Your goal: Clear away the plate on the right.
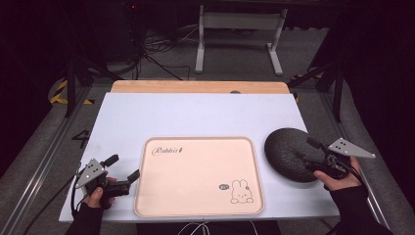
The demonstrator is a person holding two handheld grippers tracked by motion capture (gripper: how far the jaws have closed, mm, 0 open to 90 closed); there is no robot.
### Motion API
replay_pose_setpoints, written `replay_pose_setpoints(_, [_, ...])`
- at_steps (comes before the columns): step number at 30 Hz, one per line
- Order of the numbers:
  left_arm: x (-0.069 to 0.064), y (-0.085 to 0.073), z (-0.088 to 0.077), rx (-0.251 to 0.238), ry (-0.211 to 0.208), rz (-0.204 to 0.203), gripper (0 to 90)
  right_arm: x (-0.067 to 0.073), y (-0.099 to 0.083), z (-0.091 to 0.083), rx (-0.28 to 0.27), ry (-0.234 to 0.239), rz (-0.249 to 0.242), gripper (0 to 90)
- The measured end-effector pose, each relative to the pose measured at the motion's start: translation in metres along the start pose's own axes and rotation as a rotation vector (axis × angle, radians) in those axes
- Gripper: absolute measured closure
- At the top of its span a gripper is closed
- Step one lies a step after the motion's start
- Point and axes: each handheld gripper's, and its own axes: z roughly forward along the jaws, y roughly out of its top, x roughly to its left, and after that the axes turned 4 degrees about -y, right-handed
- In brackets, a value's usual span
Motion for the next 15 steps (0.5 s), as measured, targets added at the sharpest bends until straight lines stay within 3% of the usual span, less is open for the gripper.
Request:
replay_pose_setpoints(11, [0.0,0.0,0.001,0.006,0.006,-0.004,0.4,-0.023,0.004,-0.006,0.06,-0.057,0.029,28.2])
replay_pose_setpoints(15, [0.0,0.0,0.001,0.011,0.008,-0.007,0.4,-0.034,0.005,-0.008,0.117,-0.091,0.043,28.6])
